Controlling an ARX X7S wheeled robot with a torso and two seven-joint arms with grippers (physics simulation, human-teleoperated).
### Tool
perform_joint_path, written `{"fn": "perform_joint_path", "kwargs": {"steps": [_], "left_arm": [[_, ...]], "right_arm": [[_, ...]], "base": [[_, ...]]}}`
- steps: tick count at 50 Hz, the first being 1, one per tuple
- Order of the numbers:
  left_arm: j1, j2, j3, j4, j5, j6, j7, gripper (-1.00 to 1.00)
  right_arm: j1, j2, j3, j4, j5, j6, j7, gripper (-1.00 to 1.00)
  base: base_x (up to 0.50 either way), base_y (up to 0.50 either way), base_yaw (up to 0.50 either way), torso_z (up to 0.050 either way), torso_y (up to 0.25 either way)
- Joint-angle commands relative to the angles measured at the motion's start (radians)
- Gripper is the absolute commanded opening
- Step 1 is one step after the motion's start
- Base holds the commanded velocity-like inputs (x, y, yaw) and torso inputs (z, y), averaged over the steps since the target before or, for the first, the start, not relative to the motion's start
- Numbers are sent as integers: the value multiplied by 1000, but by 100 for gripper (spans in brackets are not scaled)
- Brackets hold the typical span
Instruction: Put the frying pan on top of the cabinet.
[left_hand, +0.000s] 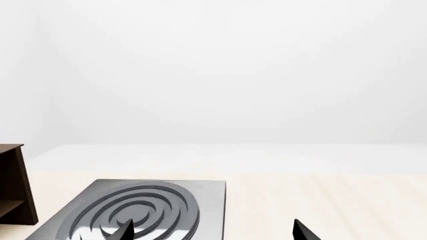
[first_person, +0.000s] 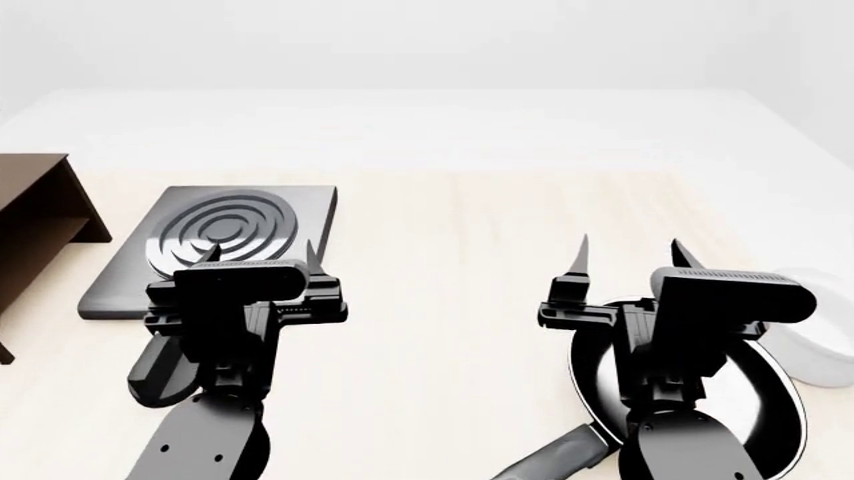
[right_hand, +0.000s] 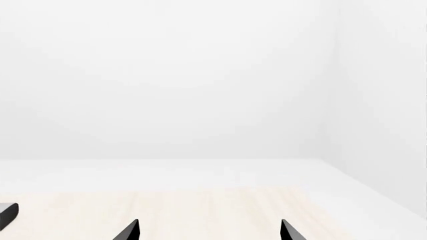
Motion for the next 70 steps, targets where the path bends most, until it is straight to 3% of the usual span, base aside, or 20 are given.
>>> {"fn": "perform_joint_path", "kwargs": {"steps": [1,12,14,16,17,21,23,29,36,40,48,60,70], "left_arm": [[-3,-8,2,-2,-15,1,-8,100],[13,-27,27,82,-76,-106,26,100],[29,-61,85,143,-51,-157,32,100],[39,-72,77,221,-130,-274,81,100],[32,-83,75,269,-179,-402,96,100],[24,-166,109,388,-295,-511,227,100],[-29,-177,71,441,-419,-682,293,100],[-127,-162,21,437,-551,-886,352,100],[-177,-173,70,442,-613,-964,382,100],[-185,-191,176,431,-583,-940,359,100],[-207,-160,251,413,-640,-1005,348,100],[-245,-148,365,339,-755,-999,189,100],[-287,-78,411,223,-803,-990,98,100]], "right_arm": [[1,0,6,6,14,0,9,100],[-1,9,14,-17,26,9,17,100],[-2,10,19,-23,32,12,17,100],[-2,11,20,-24,35,14,18,100],[-2,12,19,-23,34,14,18,100],[-2,16,13,-27,36,16,19,100],[-4,18,14,-38,37,20,21,100],[-5,22,10,-39,39,20,23,100],[-5,25,10,-39,45,21,25,100],[-7,27,5,-39,43,18,28,100],[-5,30,-6,-35,43,16,32,100],[-3,35,-21,-34,41,15,39,100],[-2,39,-23,-29,46,11,41,100]], "base": [[0,0,0,0,0],[0,0,0,0,0],[0,0,0,0,0],[0,0,0,0,0],[0,0,0,0,0],[0,0,0,0,0],[0,0,0,0,0],[0,0,0,0,0],[0,0,0,0,0],[0,0,0,0,0],[0,0,0,0,0],[0,0,0,0,0],[0,0,0,0,0]]}}
